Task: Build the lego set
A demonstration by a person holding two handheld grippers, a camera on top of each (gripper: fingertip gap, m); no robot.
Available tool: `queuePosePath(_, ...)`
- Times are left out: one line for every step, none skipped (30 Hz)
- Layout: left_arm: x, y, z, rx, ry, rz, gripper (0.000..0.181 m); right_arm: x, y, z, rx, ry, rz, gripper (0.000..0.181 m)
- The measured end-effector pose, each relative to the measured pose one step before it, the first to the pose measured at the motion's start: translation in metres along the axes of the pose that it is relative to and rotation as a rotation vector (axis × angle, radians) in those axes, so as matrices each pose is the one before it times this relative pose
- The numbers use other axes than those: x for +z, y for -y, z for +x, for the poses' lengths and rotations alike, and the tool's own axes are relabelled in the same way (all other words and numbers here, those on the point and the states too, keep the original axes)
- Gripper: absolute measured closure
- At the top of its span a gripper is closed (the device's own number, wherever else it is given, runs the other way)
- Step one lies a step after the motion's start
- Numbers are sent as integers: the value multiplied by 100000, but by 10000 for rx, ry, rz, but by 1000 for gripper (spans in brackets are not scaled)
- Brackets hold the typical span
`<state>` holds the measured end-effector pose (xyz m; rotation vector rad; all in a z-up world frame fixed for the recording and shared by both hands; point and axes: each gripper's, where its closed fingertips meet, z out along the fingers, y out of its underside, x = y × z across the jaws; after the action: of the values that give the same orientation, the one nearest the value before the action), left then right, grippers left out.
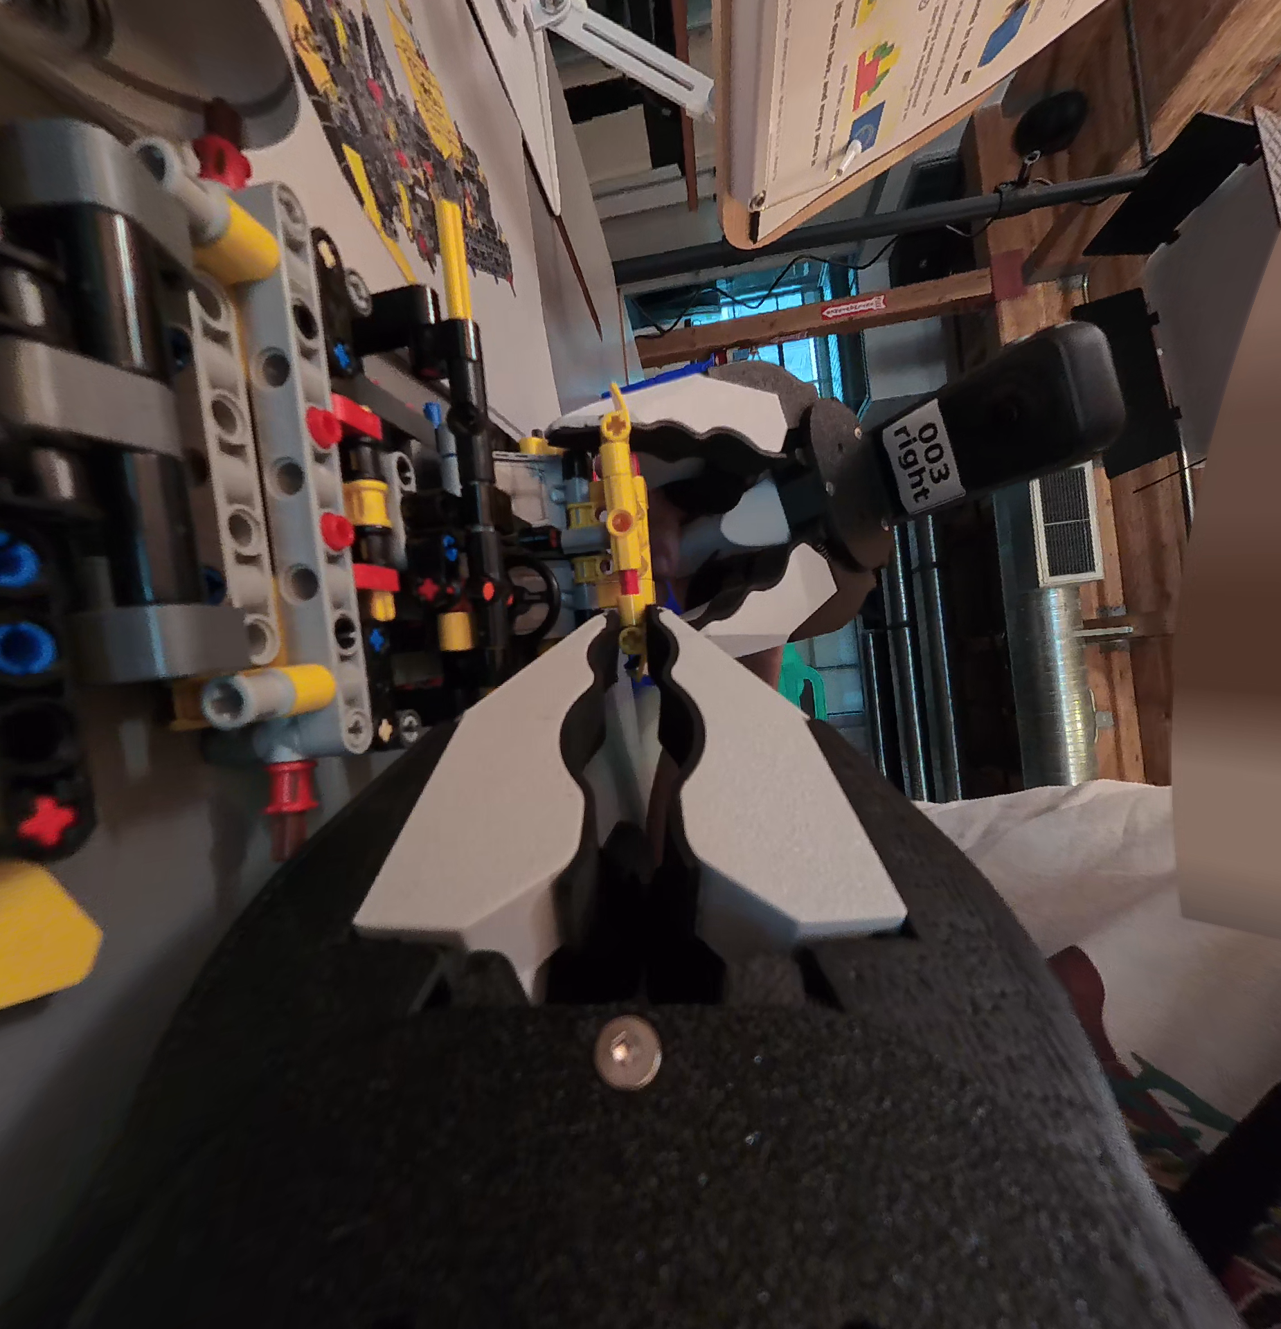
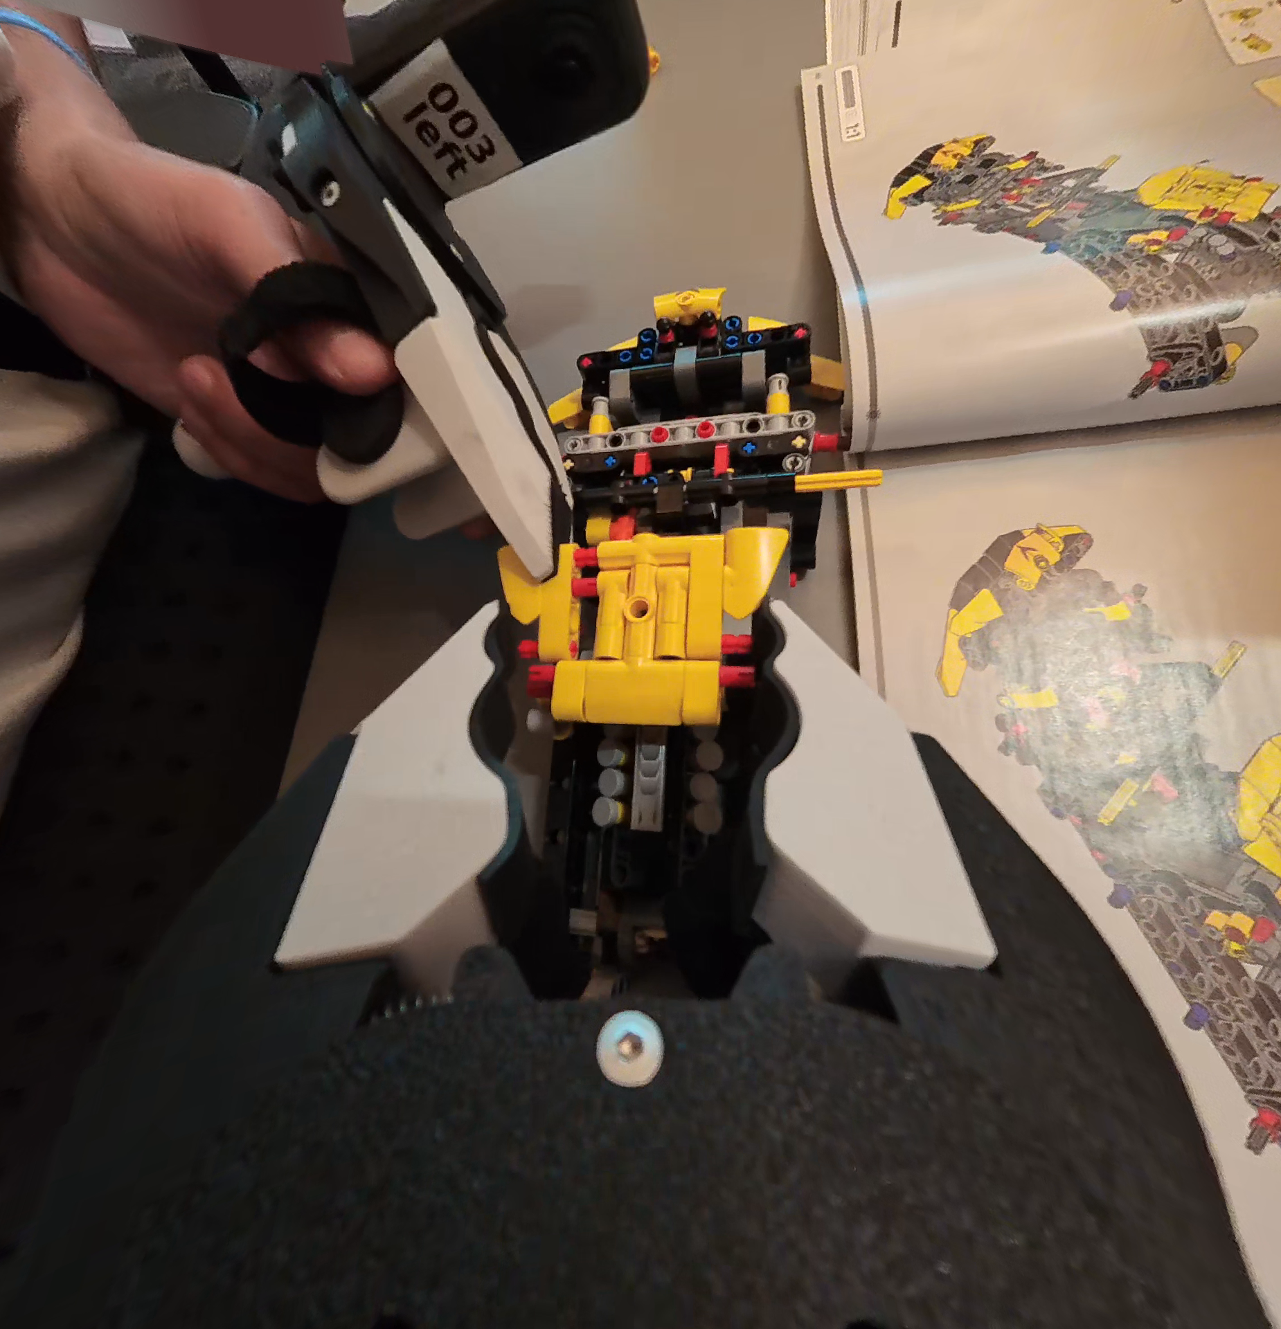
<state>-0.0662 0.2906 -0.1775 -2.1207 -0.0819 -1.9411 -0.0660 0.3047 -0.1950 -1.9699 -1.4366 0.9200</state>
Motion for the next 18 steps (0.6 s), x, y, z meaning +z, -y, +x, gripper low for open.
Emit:
queuePosePath(1,15,-5,-142,28,-77,174,-9,-4,-3,42,27,-2,116)
queuePosePath(3,4,-1,-129,31,-60,175,1,-2,1,-5,14,-10,115)
queuePosePath(0,-3,-14,-79,24,-59,174,18,-14,3,-12,6,-4,116)
queuePosePath(27,-11,-11,-79,24,-61,174,-22,-26,-4,-26,23,4,116)
queuePosePath(26,30,4,-146,16,-46,174,-9,-10,17,-10,14,-14,116)
queuePosePath(16,32,16,-151,-11,-52,174,-8,-3,15,32,26,-23,116)
queuePosePath(-4,-2,19,-140,-53,-43,174,-18,-6,-6,6,46,-28,116)
queuePosePath(-21,-10,21,-180,-105,-22,174,-6,37,-42,-4,50,10,116)
queuePosePath(-25,-43,53,-87,-109,-41,174,-21,44,-68,56,86,24,116)
queuePosePath(-13,-20,76,12,-111,-53,174,-19,93,-56,160,127,71,116)
queuePosePath(-6,21,87,-18,-126,-32,174,-40,94,-30,213,128,72,115)
queuePosePath(13,19,60,-39,-96,-31,174,-46,42,-9,129,63,-32,115)
queuePosePath(10,9,4,33,-20,-26,174,2,-20,3,35,-13,-82,115)
queuePosePath(4,12,-11,69,8,-13,174,-14,-21,44,-99,-97,-103,114)
queuePosePath(21,33,-11,69,-13,-10,174,-20,-11,73,-106,-127,-135,114)
queuePosePath(17,67,4,57,-26,12,174,0,-34,111,-81,-133,-147,113)
queuePosePath(36,65,3,54,-9,12,174,16,-76,97,-107,-140,-156,110)
queuePosePath(49,27,-25,121,28,-8,174,-27,38,100,-71,-128,-70,104)
